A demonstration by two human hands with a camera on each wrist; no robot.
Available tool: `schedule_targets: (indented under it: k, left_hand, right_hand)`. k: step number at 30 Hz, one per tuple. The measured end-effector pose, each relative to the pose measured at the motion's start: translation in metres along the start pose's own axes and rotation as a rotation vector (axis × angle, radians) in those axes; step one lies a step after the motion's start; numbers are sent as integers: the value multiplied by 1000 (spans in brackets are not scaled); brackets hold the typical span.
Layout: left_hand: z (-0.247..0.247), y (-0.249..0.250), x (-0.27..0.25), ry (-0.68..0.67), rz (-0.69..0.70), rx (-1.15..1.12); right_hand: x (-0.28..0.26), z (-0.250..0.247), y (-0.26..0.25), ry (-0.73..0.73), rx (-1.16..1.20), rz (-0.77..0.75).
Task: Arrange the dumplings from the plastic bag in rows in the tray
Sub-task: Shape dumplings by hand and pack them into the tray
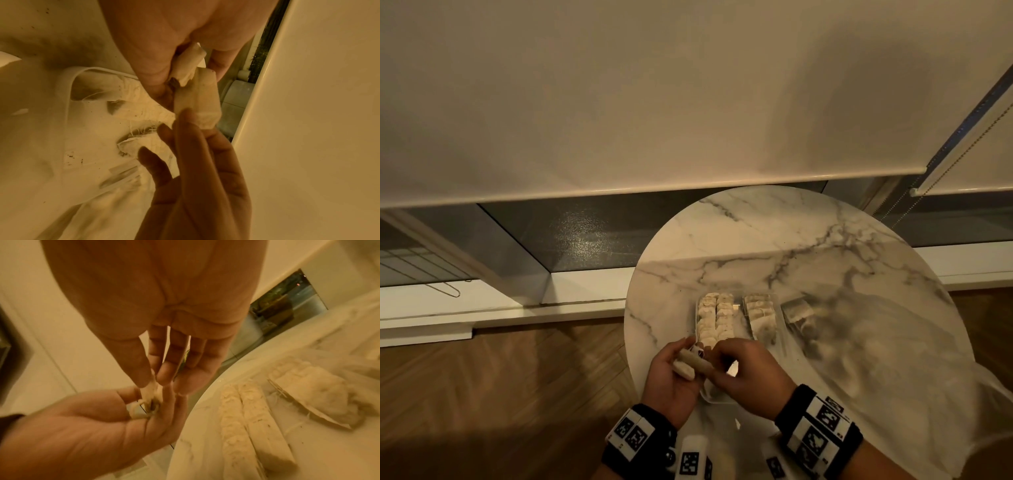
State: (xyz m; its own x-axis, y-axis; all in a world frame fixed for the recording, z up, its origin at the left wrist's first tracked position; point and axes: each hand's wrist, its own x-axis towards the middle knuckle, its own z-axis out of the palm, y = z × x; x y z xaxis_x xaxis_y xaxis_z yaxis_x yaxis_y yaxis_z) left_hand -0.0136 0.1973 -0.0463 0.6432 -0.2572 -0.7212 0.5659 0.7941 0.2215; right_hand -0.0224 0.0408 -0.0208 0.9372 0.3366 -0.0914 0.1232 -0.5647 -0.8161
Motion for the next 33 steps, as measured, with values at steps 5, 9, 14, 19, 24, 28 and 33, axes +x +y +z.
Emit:
schedule_targets:
  k: [5, 9, 14, 19, 24, 28, 33]
  left_hand:
    - [-2, 0, -8, 93, 37, 7]
    - [-18, 7, -1, 149, 14, 8]
    - [-24, 14, 1, 173, 42, 30]
    - [-28, 16, 7, 199, 67, 51]
    - [-27, 16, 5, 182, 67, 36]
    - [-29, 17, 2, 175, 70, 18]
    - [-32, 18, 1, 192, 74, 15]
  right_hand:
    - [0, -15, 0, 47, 301, 107]
    - [3, -30, 5, 119, 485, 177]
    - [15, -33, 40, 180, 387, 361]
    - [28, -17, 78, -21, 122, 570]
    - [43, 5, 100, -139, 44, 630]
    - [54, 14, 104, -127, -43, 623]
    - [64, 19, 106, -116, -57, 663]
